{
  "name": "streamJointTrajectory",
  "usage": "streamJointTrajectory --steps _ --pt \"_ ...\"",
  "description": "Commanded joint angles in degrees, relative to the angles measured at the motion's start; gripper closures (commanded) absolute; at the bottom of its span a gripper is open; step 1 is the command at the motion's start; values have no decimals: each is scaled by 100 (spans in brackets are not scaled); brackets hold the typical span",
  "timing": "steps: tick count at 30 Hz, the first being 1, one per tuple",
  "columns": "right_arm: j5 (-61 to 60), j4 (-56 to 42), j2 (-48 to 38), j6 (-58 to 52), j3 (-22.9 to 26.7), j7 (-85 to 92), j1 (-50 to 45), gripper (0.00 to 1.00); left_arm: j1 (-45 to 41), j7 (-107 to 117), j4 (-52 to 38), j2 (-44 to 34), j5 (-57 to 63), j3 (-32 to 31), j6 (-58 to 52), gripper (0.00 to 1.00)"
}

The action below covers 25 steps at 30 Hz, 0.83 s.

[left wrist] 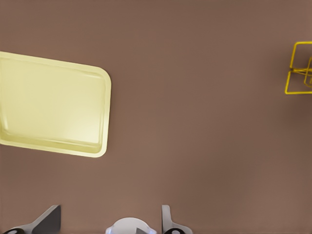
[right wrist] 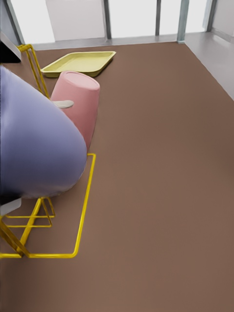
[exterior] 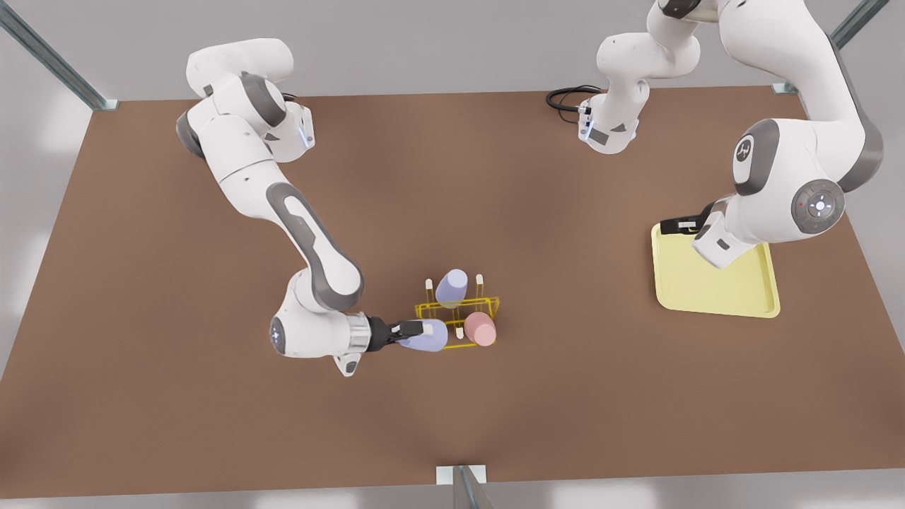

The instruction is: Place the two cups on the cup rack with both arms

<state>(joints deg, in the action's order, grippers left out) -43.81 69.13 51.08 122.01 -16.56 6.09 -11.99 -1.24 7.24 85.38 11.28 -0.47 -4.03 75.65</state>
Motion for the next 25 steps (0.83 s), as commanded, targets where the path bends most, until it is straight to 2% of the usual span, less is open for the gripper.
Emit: streamJointTrajectory --steps 1,6,10,11,12,13,14,15,18,21,25 --pt "4 -92 60 -63 -5 -90 -40 0 -8 -170 -4 -3 3 -1 3 0" --pt "-13 -233 104 -72 -14 -125 -84 0 -16 -170 -4 -3 3 -1 38 0" --pt "-4 -251 34 -564 21 -81 197 0 -16 -170 -4 14 3 -1 47 0" --pt "267 -242 -220 -957 196 -72 355 0 -16 -170 -4 14 3 -1 47 0" --pt "1336 -259 -554 -1756 872 -29 373 0 -16 -179 -4 14 3 -1 47 0" --pt "2533 -268 -854 -2540 1181 -81 662 0 -16 -179 -4 5 3 -1 38 0" --pt "3973 -260 -1056 -2936 1497 -99 716 0 -16 -170 -4 5 3 -1 38 0" --pt "4828 -216 -1564 -3156 1700 -125 707 0 -8 -179 -4 5 3 -1 29 0" --pt "5251 -251 -2629 -4193 1929 -125 672 0 -8 -179 -4 5 -6 -1 11 0" --pt "5410 654 -3983 -4308 1586 -336 962 0 28 -196 -74 -3 12 -1 -59 0" --pt "5357 866 -4203 -4290 1568 -441 971 0 89 -161 -197 -47 -94 -1 -33 0"
